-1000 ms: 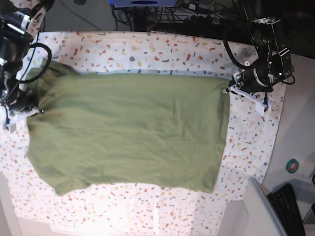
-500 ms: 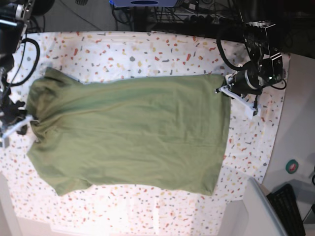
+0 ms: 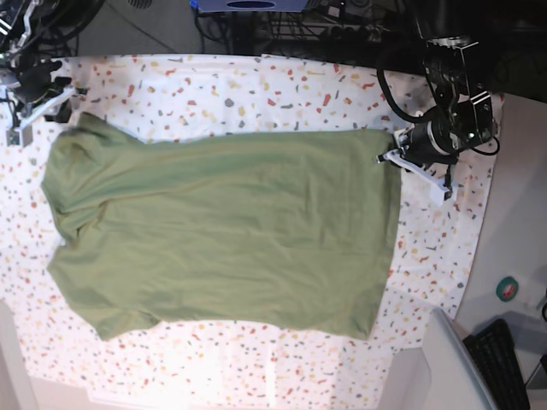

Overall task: Layout the t-shirt on the table in an organized manner, then fold the t-shirt properly
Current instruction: 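Regrasp the shirt corners with both grippers at opposite ends, then pull the shirt taut between both grippers, straightening its edge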

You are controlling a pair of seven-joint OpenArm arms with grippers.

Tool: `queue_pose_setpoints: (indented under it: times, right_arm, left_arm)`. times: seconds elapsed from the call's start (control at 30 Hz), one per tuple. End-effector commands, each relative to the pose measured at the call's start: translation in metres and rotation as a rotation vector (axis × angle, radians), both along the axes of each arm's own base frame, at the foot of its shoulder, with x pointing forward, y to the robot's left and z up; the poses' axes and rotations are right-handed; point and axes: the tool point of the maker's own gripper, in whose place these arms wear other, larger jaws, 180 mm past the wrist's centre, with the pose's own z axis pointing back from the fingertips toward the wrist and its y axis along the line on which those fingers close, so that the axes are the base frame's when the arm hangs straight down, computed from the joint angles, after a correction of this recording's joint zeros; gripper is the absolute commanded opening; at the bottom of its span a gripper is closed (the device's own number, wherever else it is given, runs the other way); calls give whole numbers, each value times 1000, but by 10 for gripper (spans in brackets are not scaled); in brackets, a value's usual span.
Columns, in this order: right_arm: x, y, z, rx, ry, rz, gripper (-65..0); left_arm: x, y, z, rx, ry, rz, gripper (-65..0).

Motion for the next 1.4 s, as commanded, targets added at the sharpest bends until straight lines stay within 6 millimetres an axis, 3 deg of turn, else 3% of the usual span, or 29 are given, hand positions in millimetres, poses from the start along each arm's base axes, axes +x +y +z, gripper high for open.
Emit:
queue_pose_setpoints:
  times: [0.0,0.1,0.2,0.43,0.6,0.67,0.7,0.77,0.8,0.93,1.17,1.37]
  right_arm:
    - [10,-7,6,-9,-31,0,-561]
    - [4,-6,-3,9,5,-3,-474]
    - [11,1,-2,18,-4,8,-378]
    - [19,45,-13,66,21,139,-372]
    - [19,52,-26,97,51,144,-372]
    - [13,50,-33,101,76,143,-389]
    - [11,48,-35,101,89,147,-431]
    - [8,49,-38,107,99,149,-597]
    - [6,50,-38,108,102,151,-650]
    - [-1,56,-32,103,103,163,-650]
    - [0,60,4,41,150,229,-650]
    - [-1,82,11,181,201,253,-650]
  left_arm:
    - [9,2,8,4,-35,-4,-650]
    - [10,0,8,2,-36,-8,-650]
    - [11,1,9,2,-38,-7,-650]
    - [10,3,9,5,-37,-1,-650]
    - [9,5,8,9,-34,-1,-650]
    - [9,5,9,10,-34,-1,-650]
    - [9,5,9,10,-34,-1,-650]
    - [9,5,8,12,-33,-1,-650]
    - [9,5,8,12,-33,-1,-650]
    - [9,5,9,9,-34,-2,-650]
    - [9,5,8,10,-32,-3,-650]
    - [9,4,9,11,-33,-5,-650]
